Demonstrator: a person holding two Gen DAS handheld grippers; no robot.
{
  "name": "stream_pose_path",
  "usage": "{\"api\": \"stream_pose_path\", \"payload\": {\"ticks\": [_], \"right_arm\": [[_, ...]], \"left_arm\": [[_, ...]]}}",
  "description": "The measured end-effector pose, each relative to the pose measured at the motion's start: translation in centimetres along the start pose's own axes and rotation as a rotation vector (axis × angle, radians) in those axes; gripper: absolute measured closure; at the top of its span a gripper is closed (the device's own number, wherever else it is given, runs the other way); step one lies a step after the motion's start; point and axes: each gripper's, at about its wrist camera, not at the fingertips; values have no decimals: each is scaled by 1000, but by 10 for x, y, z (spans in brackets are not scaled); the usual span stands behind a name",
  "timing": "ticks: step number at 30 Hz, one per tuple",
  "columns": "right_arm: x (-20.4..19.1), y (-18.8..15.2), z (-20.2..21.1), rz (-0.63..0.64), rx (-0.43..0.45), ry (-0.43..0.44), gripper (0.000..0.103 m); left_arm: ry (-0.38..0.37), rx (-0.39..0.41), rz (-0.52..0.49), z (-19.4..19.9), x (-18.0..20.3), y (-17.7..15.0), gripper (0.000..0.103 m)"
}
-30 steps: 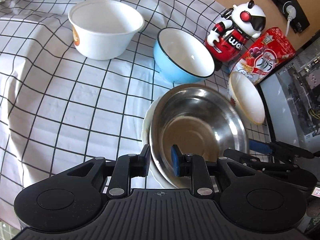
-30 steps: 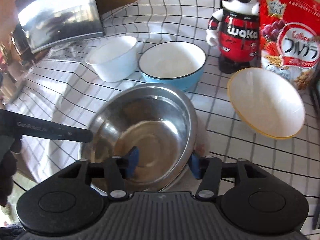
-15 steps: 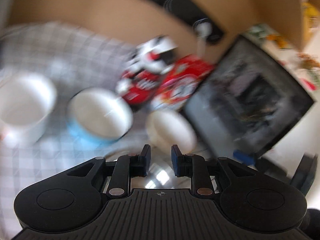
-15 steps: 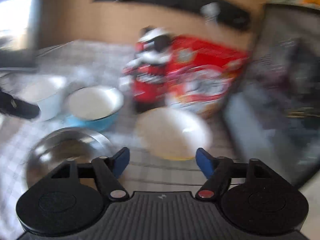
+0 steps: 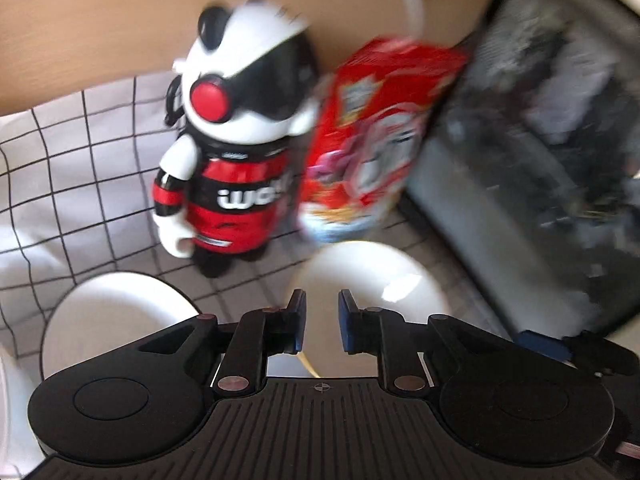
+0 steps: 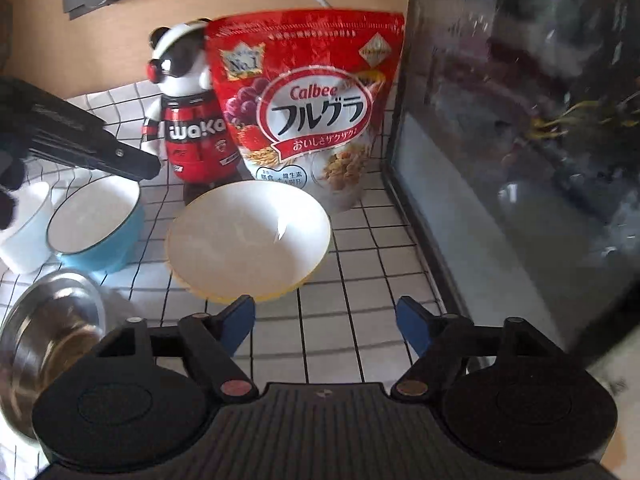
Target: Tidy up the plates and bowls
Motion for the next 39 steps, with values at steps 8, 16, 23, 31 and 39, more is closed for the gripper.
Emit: {"api": "stream_pose_path", "payload": {"ticks": [8,16,23,31,39], "right_arm": [[-1,15,-70,-148,-82,127,40],[2,19,-116,-265,-203,198,58],[0,13,-119,-284,-243,227,78],[38,-34,-79,-297,-259,150,78],[73,-93,-34,-319,-268,80,79]], "left_arm": [[13,-168,117,-64,-36,9,78],[-64,-254,135,-103,-39,5,73],[-28,-350,55,-119,-17,7,69],[-71,-514,-30,-135,43,-20,69],[-117,-571,-90,-135,94,-62,69]]}}
Point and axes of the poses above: each gripper's, at about its wrist camera, not at the fingertips, and z roughly against the way its jaws point, x to its right, y to its top, and after that the axes turned 10 degrees about -y, right-handed
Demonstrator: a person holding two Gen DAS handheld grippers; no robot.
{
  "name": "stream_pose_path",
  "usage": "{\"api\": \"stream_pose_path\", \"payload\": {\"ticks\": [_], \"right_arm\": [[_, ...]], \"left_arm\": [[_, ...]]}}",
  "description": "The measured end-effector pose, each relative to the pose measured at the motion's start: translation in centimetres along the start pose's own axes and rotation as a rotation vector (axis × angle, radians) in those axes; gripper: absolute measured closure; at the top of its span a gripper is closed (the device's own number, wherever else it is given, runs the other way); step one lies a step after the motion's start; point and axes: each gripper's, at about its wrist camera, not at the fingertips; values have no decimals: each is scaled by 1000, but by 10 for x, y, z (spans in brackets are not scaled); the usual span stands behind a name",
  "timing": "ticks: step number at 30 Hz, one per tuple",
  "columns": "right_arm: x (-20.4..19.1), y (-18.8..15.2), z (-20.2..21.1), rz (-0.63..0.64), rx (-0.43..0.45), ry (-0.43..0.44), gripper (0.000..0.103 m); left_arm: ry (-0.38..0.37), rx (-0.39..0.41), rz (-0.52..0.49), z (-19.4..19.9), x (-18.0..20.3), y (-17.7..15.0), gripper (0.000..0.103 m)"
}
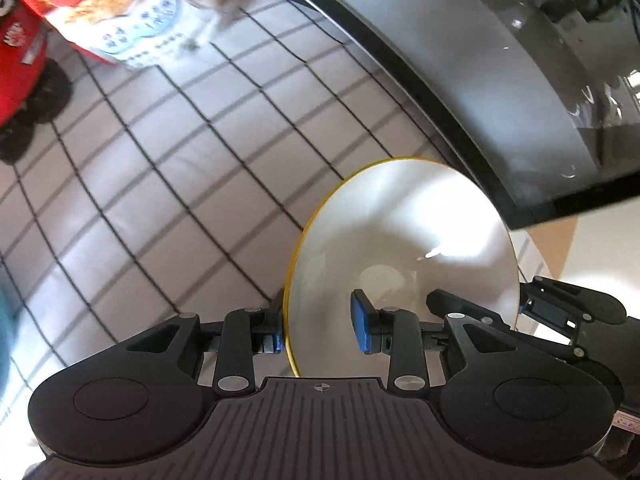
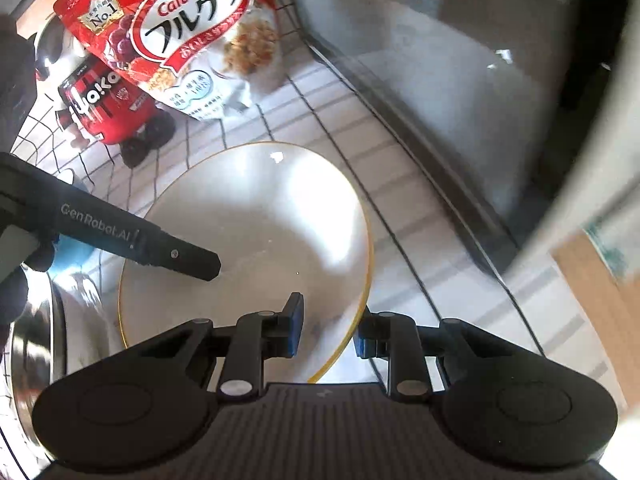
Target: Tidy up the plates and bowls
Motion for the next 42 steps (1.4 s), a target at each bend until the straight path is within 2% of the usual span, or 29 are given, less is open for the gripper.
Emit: {"api": "stream_pose_path", "payload": {"ticks": [6,13,17,20,25,30,32,35,37,39,42], "right_arm": [[15,-8,6,-29,3,-13,79],[10,-10,7,40,30,-43,79],[9,-9,8,64,42,-52,78],[10,-9,10,62,47,-59,78],[5,-8,37,117,139,-154,76],[-10,-3,87,209,302,-202,63],[-24,5,108,228,373,-182,55],[-55,21,133,254,484,-121,50],[-84,33,144,291,526,-77,49],[-119,45,153,337,545,-25,49],[-167,64,158,371,513,64,49]], "left_arm": [[4,-6,-2,-10,11,-2,69],[20,1,16,-6,11,-7,76],[3,2,39,-9,8,-13,77],[-25,32,59,-3,4,-17,77],[-59,140,68,37,2,-28,77],[-109,299,24,97,-2,-57,77],[-104,374,-4,124,-11,-70,77],[-62,481,-3,164,-32,-89,77],[-34,538,25,190,-53,-99,77],[1,587,57,213,-75,-110,77],[51,627,105,242,-105,-118,77]]}}
Point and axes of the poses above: each gripper's, at about its wrist camera, not at the fingertips, and z roughly against the way its jaws point, x to its right, y to its top, and after that the axes turned 10 degrees about -y, right-handed
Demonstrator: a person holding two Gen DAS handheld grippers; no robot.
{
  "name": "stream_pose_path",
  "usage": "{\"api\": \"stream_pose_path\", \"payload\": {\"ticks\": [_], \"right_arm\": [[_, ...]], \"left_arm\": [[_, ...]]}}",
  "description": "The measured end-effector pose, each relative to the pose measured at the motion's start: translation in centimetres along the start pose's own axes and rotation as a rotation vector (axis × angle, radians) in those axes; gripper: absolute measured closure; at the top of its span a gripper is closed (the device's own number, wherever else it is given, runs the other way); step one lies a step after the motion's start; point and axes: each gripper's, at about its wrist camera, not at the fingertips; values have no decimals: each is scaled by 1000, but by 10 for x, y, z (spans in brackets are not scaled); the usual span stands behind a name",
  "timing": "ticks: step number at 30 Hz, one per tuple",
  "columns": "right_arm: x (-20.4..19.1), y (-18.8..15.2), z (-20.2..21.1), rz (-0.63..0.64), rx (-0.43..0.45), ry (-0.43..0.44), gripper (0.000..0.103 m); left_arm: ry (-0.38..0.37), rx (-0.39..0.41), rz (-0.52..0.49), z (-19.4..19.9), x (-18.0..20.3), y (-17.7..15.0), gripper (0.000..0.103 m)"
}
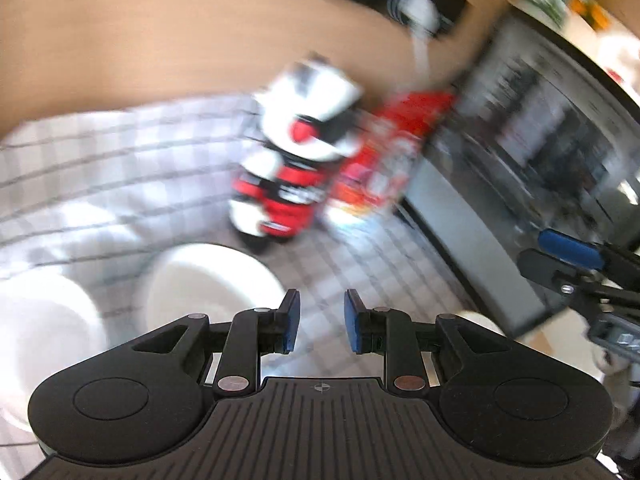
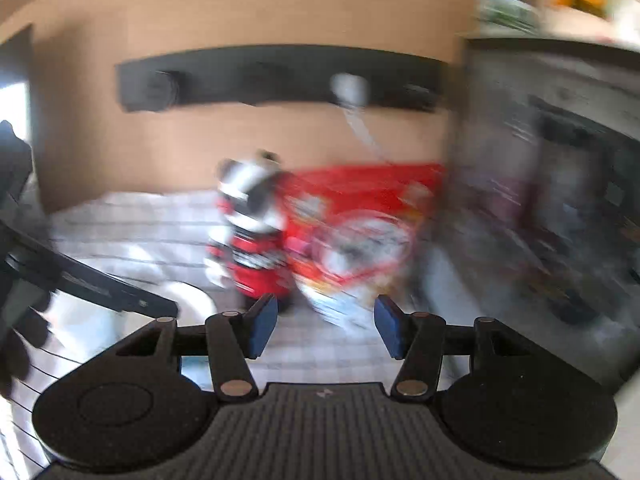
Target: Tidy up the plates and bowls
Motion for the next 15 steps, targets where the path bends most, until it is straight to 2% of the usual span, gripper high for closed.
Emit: {"api": "stream_pose_path", "payload": {"ticks": [3,6,10,12,15], "right_arm": [[-24,27,-16,-11,-63,111,49],[-40,45,-32,9,-129,173,49],[-45,52,-67,29,-205,189,49],[-45,46,-88,17,-265,201,49],[-47,30,-122,-9,-347,186,49]], "left_arm": [[70,-23,49,8,-33,10,77],[118,-60,85,5,-61,16,77],[171,-87,169,-17,-93,18,77],[207,-91,196,-24,-105,17,77],[225,-154,206,-42,-120,19,77]]}}
Point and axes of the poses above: each gripper's, at about its wrist camera, not at the fingertips, and z roughly against the way its jaws point, x to its right, y to its top, and after that the axes turned 10 degrees about -y, right-handed
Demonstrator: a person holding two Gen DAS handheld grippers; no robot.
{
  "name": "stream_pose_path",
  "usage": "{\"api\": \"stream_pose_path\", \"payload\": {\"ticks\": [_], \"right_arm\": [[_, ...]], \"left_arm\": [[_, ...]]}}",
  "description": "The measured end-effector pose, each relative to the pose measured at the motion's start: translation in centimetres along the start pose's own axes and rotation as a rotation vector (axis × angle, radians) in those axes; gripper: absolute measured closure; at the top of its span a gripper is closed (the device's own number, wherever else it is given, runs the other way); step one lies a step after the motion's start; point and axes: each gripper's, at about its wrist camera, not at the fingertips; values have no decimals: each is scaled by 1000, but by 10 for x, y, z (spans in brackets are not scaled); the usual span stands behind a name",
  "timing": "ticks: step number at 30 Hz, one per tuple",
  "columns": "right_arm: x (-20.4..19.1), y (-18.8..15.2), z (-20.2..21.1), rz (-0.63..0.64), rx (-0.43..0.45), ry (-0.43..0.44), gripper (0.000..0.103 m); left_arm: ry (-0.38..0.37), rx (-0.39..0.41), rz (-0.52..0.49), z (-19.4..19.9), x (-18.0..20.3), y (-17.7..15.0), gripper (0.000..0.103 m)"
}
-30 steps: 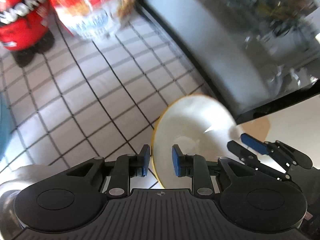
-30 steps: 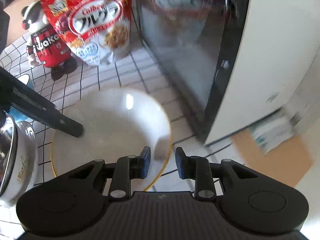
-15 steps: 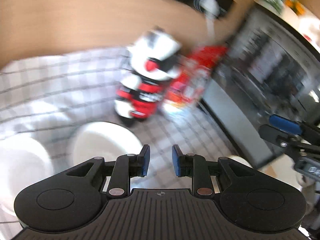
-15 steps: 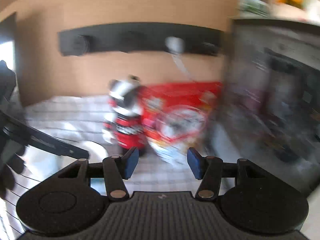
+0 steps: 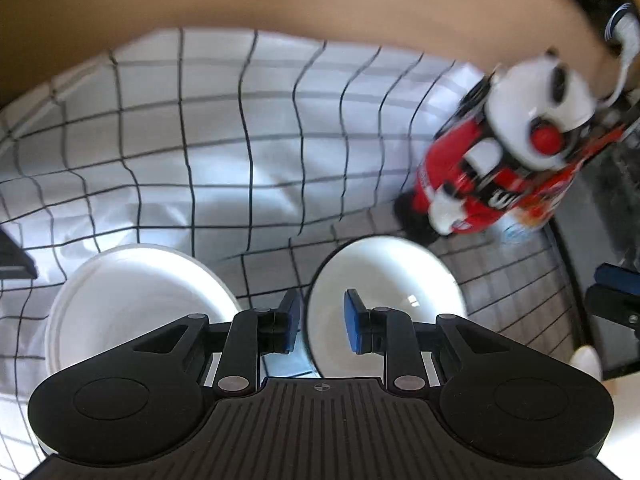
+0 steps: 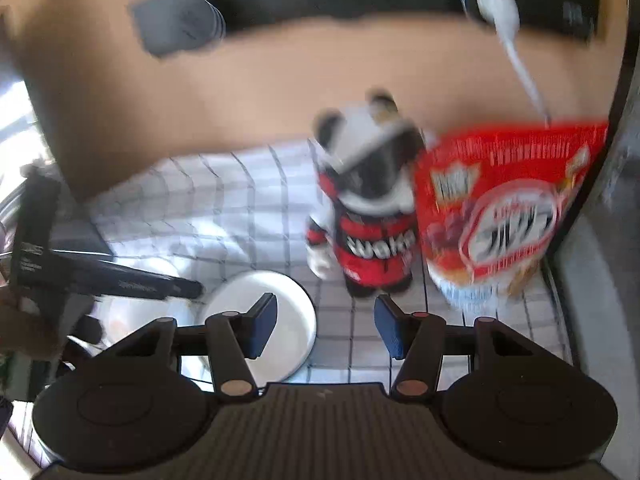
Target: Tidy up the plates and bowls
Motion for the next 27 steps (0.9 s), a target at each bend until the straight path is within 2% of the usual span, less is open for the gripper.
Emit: {"api": "stream_pose_path", "payload": {"ticks": [6,12,16,18,20,22,27], "right_arm": [[2,-8,-66,-77,-148,87,49],[-11,-13,-120,-136,-252,92,49],[-21,-16,-146,-172,-342,96,50],[-25,-18,-152,-176,-367,101,55],[-28,-18,-155,-169,-390,118,72],[-29,-17,-153,-165,-407,146,75],[-16,-19,-147,-151,-405,113,76]], "left_arm": [[31,-73,0,-31,-9,10,76],[25,-143,-18,-56,-10,10,77],[9,-168,-61,-65,0,10,69],[16,-173,-63,-68,3,11,66],[24,-178,-68,-69,7,12,64],[30,-186,-82,-72,12,13,64],[-17,-215,-74,-78,24,12,64]]}}
Point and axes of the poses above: each gripper's, at about its wrist camera, not at the fingertips, and z roughly against the way its jaws point, x to its right, y to its top, and after that the axes turned 10 degrees about -y, right-handed
